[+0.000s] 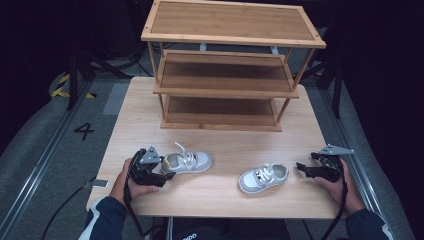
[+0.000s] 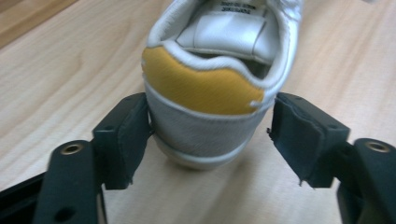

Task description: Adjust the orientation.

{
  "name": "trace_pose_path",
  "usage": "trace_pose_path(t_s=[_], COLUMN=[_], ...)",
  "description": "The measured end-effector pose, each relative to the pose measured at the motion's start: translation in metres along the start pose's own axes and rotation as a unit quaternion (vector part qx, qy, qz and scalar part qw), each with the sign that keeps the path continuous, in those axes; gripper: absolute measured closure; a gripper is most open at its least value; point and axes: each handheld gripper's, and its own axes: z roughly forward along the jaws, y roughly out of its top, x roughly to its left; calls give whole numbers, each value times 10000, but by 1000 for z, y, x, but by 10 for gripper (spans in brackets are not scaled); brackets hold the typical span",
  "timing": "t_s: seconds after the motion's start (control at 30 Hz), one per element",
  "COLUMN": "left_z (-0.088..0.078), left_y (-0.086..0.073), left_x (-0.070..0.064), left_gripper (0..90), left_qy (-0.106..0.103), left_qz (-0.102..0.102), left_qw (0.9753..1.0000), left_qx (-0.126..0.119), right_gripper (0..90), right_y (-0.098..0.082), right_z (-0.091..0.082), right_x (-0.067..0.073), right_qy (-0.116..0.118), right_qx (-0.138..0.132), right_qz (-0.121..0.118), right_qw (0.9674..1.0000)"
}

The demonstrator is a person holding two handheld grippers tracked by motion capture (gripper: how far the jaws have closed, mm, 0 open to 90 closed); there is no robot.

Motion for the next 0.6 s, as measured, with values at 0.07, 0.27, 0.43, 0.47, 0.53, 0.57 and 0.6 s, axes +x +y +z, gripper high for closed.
trace_pose_path(t_s=[0.07,0.27,0.43,0.47,0.53,0.57,0.6], left_z=[0,4,6,6,9,10,12], left_y=[-1,1,2,3,5,6,7], left_x=[-4,-16,-24,-28,-35,-38,-42], left_gripper=[322,317,318,321,338,338,348], left_qy=[-127,-312,-487,-551,-641,-673,-685], left_qz=[10,110,160,194,295,326,353], left_qw=[9999,9992,9983,9978,9969,9964,9961], left_qx=[37,219,277,298,360,388,418], right_gripper=[187,187,187,187,187,187,187], right_y=[0,0,0,0,0,0,0], right_z=[0,0,0,0,0,0,0], right_x=[0,0,0,0,0,0,0], right_qy=[0,1,-1,2,10,9,9], right_qx=[0,0,2,0,6,5,4], right_qz=[0,0,-6,-1,-9,-11,-11], right_qw=[10000,10000,10000,10000,10000,10000,10000])
